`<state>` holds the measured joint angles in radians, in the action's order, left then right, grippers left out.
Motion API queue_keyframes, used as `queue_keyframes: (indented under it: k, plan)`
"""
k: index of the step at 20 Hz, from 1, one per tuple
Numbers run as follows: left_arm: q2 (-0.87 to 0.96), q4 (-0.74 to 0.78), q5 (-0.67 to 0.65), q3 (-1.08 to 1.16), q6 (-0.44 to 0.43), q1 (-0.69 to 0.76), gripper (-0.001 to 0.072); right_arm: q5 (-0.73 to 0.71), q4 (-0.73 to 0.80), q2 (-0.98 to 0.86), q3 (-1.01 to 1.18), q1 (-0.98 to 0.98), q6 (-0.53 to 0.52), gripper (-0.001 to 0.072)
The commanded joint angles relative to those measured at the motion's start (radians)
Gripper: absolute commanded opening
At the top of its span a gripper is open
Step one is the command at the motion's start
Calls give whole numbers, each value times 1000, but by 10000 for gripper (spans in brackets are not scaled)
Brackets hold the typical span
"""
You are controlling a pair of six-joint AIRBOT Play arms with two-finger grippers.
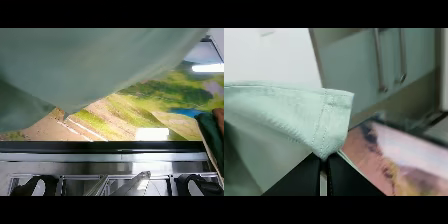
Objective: Fold the shirts.
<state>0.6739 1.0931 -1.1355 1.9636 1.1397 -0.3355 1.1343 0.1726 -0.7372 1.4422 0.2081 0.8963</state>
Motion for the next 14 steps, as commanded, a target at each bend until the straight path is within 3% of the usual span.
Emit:
queue_keyframes:
  k: [1, 5, 8, 10, 14]
  plan:
    - [2, 14, 15, 84, -40, 87, 25, -141, 101, 95, 62, 8, -33, 20]
    - [182, 16, -110, 83, -68, 312, 26, -31, 114, -34, 56, -19, -29, 20]
    - [399, 16, -117, 83, -139, 423, 26, 26, 182, -191, 13, -85, -6, 20]
    - [582, 14, -103, 83, -164, 432, 26, -11, 279, -282, -54, -130, 14, 20]
    - [939, 5, -68, 84, -193, 388, 26, -216, 433, -466, -195, -161, 76, 20]
